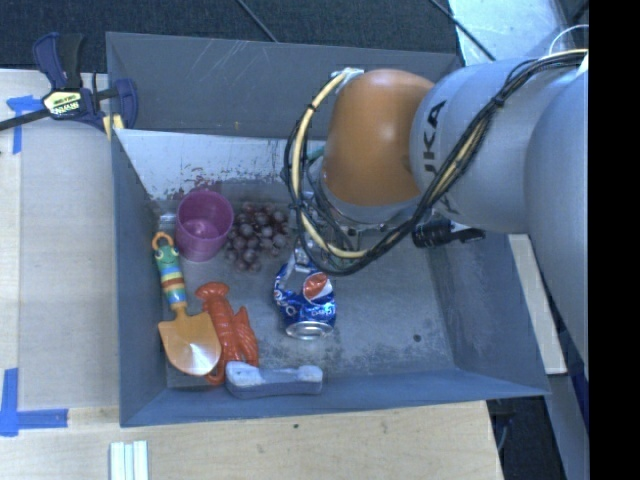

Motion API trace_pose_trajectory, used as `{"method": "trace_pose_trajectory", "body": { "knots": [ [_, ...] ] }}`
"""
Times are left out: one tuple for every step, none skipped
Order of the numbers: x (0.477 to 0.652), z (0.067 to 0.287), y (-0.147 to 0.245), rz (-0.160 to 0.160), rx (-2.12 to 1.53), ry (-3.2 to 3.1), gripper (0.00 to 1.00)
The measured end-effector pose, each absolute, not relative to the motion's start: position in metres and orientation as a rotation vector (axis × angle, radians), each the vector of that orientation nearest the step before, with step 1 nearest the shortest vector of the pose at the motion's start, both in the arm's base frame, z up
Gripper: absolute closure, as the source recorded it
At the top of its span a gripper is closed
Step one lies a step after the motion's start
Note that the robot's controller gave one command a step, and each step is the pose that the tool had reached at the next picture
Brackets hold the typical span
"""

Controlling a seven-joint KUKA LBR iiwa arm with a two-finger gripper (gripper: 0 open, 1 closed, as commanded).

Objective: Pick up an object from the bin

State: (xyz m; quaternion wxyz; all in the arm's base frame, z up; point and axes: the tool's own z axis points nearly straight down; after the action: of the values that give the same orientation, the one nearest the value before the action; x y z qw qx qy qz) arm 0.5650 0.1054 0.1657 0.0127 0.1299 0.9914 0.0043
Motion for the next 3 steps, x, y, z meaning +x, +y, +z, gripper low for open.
{"method": "trace_pose_trajectory", "body": {
  "knots": [
    [0.560,0.167,0.070,-0.002,0.394,3.113,0.00],
    [0.562,0.167,0.076,0.003,0.409,3.106,0.00],
    [0.598,0.144,0.091,0.001,-0.031,3.128,0.00]
  ]
}}
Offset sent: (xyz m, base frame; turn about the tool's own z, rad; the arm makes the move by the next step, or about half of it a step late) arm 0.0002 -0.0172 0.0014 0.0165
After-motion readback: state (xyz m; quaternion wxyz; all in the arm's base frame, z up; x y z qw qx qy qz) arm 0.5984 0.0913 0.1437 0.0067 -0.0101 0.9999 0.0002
